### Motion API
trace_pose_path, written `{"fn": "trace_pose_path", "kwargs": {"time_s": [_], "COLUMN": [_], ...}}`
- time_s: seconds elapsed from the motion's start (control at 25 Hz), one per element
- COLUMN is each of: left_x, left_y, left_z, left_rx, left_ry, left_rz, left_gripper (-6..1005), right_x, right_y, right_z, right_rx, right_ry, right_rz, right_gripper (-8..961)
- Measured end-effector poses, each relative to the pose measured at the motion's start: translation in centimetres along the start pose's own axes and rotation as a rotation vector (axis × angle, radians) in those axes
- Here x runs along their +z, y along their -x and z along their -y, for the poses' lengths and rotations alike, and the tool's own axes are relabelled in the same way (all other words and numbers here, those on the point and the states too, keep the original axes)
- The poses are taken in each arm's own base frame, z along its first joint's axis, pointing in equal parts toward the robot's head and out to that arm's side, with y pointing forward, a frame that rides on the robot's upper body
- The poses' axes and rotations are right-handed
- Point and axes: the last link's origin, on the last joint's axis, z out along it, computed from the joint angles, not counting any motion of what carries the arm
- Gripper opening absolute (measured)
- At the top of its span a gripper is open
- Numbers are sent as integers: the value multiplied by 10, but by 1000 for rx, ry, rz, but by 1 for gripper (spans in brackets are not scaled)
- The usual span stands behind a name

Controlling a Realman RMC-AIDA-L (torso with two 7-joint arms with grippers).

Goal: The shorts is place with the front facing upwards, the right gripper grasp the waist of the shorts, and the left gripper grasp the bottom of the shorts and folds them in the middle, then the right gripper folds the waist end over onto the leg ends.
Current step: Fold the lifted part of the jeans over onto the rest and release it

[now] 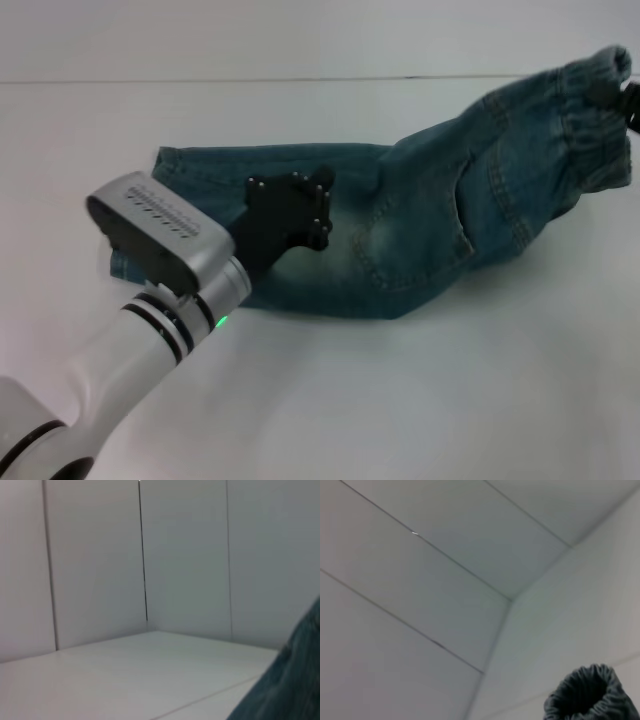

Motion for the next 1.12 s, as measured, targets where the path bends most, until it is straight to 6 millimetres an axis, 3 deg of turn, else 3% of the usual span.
{"fn": "trace_pose_path", "kwargs": {"time_s": [0.32, 0.76, 0.92, 1.12], "left_x": [7, 7, 7, 7], "left_y": [3, 3, 3, 3], "left_z": [-9, -29, -36, -39], "left_rx": [41, 1, -5, -17], "left_ry": [-12, 35, 60, 60], "left_rz": [48, 51, 48, 48], "left_gripper": [1, 1, 1, 1], "right_x": [21, 112, 140, 170], "right_y": [20, 61, 62, 45], "right_z": [-32, -82, -98, -107], "right_rx": [-11, -173, -225, -261], "right_ry": [152, 193, 188, 176], "right_rz": [-31, -175, -237, -322], "right_gripper": [92, 93, 93, 93]}}
